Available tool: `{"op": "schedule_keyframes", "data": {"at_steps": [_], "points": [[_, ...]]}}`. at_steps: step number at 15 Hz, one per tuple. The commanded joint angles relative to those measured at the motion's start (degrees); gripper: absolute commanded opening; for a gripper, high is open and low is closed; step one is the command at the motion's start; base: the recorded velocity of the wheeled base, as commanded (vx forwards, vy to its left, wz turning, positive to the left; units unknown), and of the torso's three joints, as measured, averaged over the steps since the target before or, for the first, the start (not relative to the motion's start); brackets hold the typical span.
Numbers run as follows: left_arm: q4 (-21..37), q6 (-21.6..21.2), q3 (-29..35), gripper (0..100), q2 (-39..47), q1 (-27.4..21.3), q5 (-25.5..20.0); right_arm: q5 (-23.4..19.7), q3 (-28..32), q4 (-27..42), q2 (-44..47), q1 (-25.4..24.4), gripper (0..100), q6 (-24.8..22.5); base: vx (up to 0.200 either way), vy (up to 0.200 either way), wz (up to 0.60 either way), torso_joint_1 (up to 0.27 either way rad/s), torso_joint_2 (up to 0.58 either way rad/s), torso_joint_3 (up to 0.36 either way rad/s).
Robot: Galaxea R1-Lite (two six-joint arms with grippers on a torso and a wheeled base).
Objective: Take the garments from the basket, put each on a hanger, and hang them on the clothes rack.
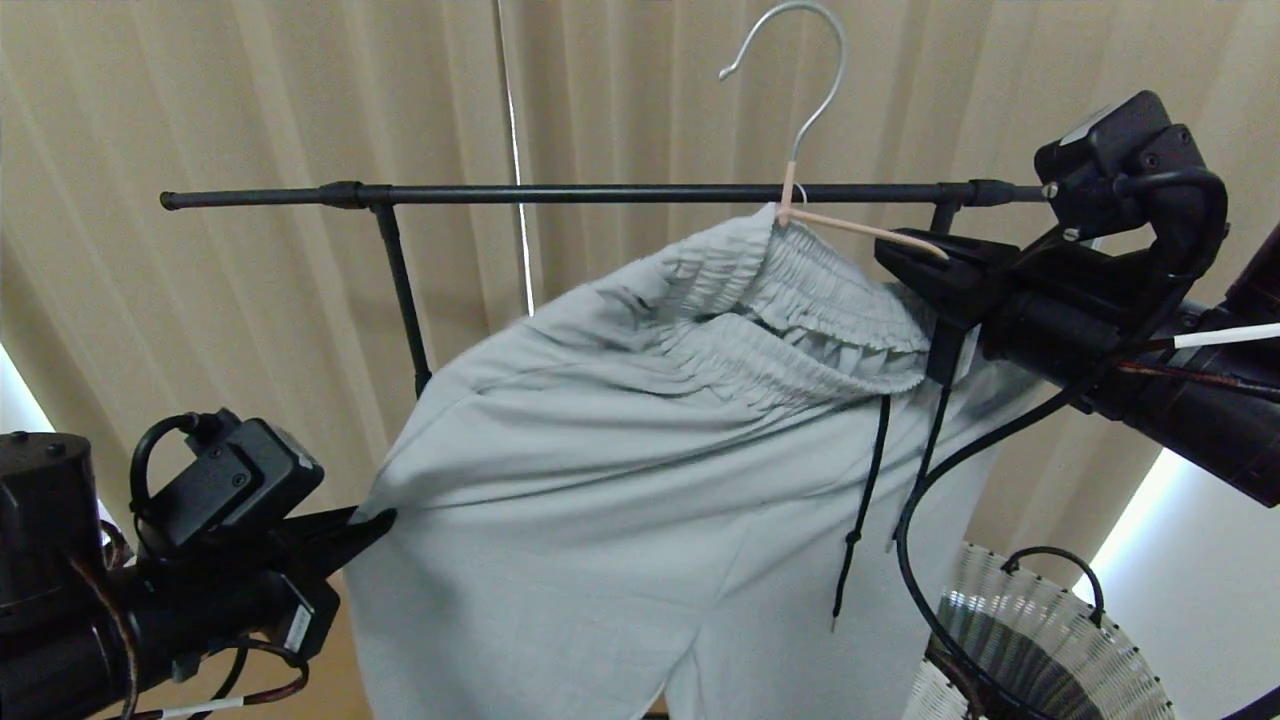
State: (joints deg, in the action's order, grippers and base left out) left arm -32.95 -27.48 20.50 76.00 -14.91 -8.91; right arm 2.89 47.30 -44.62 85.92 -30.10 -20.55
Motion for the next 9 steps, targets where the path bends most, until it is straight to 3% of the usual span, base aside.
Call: {"op": "schedule_keyframes", "data": {"at_steps": [1,3,9], "points": [[-0.01,-2.05,-1.08,0,0.91,3.83,0.21,0.01,0.51,0.06,0.21,0.74,0,-0.01,0.0,0.0,0.0,0.0,0.0,0.0],[-0.01,-3.55,-0.99,0,2.31,6.12,0.56,0.01,1.3,0.06,0.3,1.62,0,-0.01,0.0,0.0,0.0,0.0,0.0,0.0],[-0.01,-4.69,-0.55,0,3.11,5.94,6.27,0.1,1.83,0.32,0.04,1.62,0,-0.01,0.0,0.0,0.0,0.0,0.0,0.0]]}}
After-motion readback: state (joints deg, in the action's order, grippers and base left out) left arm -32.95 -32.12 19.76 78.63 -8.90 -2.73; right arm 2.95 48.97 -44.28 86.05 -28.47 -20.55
